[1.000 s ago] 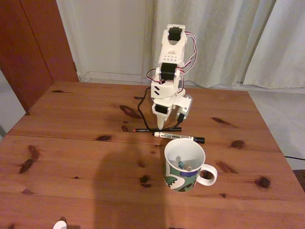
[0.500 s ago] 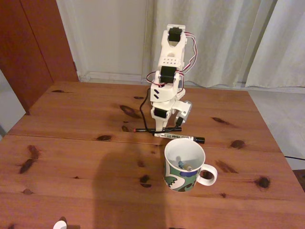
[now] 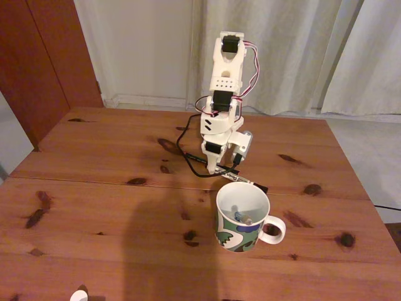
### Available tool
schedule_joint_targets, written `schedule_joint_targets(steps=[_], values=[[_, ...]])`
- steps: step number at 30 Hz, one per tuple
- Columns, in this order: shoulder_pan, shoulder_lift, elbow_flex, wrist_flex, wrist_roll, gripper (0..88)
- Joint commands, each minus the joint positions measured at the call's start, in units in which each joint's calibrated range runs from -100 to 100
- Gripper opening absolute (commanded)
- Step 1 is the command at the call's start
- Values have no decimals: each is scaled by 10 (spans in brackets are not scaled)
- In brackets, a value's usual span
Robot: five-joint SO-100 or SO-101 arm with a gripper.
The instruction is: Clean up the desk and place the pens and markers into the cup
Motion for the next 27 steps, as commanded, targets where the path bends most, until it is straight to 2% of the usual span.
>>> schedule_joint_targets(steps=[1,5,10,27], values=[[-1,-24,-1,4,2,166],[1,-24,-4,4,2,144],[5,-24,-5,4,2,0],[6,-32,-8,4,2,10]])
